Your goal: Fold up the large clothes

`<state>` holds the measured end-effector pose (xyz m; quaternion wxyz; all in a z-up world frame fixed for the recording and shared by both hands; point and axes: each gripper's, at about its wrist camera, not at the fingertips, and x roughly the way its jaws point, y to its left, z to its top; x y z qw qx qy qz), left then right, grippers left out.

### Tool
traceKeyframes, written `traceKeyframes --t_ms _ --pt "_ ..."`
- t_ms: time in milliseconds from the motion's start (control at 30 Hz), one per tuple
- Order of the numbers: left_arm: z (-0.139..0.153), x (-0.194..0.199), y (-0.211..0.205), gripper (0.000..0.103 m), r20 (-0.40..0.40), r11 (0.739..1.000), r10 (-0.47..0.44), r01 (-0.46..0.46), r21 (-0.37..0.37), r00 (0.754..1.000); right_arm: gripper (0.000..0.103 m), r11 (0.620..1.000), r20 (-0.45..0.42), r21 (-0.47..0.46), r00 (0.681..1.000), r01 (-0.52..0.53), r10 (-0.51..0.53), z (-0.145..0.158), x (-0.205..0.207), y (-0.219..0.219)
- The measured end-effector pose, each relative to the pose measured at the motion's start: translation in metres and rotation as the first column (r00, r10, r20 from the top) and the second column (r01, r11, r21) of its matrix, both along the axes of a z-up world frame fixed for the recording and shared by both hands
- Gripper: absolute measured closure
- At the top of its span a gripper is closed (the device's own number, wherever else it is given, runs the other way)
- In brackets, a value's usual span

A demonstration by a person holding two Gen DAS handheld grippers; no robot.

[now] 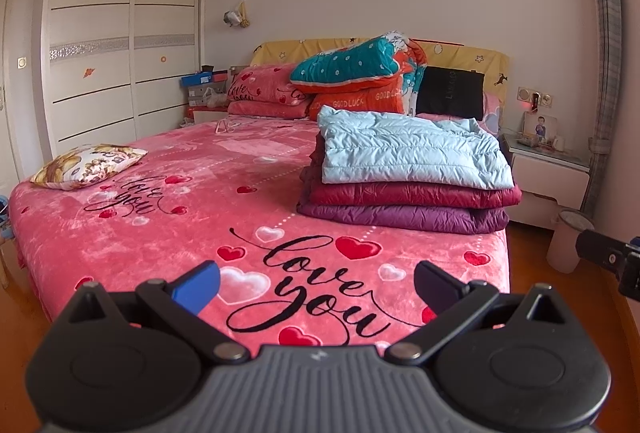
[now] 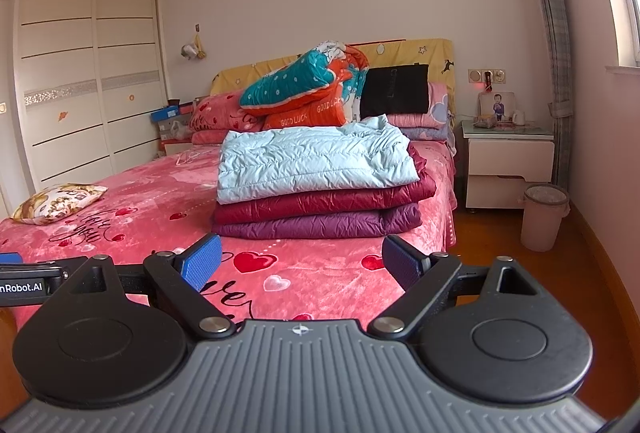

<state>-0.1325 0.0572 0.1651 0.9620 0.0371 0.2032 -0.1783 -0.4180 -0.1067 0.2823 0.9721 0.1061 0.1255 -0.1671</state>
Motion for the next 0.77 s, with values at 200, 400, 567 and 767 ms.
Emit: traceKeyframes --t_ms 200,400,567,767 --pt "-0.005 0.006 -0.001 0.001 -0.011 1.000 -0.002 0.001 -0.011 1.000 0.000 1.000 -0.011 0.010 1.000 -0.012 0.012 -0.005 0.004 -0.004" --pt "-0.013 0.014 -0.002 0.001 -0.023 1.000 -0.006 0.005 -0.017 1.000 0.000 0.999 0.002 0.021 1.000 -0.029 0.029 -0.008 0.008 -0.009" --pt "-0.022 0.024 -0.003 0.001 -0.041 0.999 -0.025 0.024 -0.034 0.999 0.000 0.998 0.001 0.040 0.999 -0.045 0.045 -0.016 0.017 -0.014" --pt "-0.044 0.050 -0.006 0.001 -0.097 0.999 0.004 -0.007 -0.035 0.995 0.000 0.997 -0.030 0.050 0.998 -0.062 0.063 -0.030 0.040 -0.018"
